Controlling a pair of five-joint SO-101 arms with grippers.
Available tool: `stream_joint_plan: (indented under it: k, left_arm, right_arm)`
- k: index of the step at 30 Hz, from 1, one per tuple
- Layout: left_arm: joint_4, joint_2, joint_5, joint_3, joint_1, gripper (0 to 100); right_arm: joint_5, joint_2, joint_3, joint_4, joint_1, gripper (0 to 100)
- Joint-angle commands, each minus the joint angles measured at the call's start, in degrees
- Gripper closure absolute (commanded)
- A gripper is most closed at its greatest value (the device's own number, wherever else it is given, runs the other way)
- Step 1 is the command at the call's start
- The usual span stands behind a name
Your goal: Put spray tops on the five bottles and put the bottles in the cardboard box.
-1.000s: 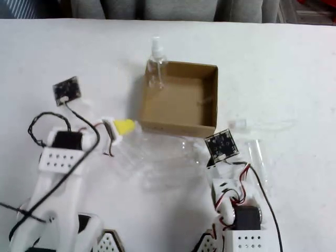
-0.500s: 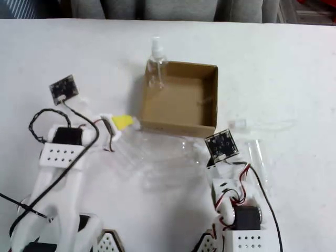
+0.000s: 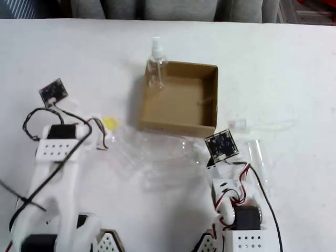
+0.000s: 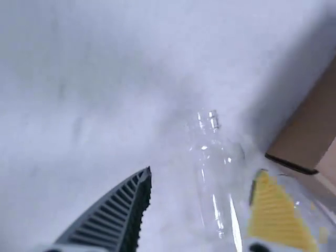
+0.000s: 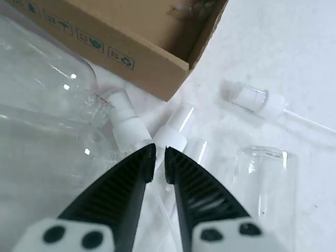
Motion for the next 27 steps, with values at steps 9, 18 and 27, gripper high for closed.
stream_joint_plan:
  k: [9, 18, 27]
  left_arm:
    - [-1.32, 10.33, 0.79, -6.33, 6.11, 60]
    - [-5.10, 5.41, 2.81, -4.22, 5.85, 74]
    - [-6.33, 6.90, 2.81, -3.96, 5.23, 74]
  right_arm:
    - [0.70, -0.04, -0.53, -1.27, 0.31, 98.2]
    - [0.70, -0.04, -0.53, -1.27, 0.31, 98.2]
    - [0.70, -0.04, -0.53, -1.27, 0.31, 98.2]
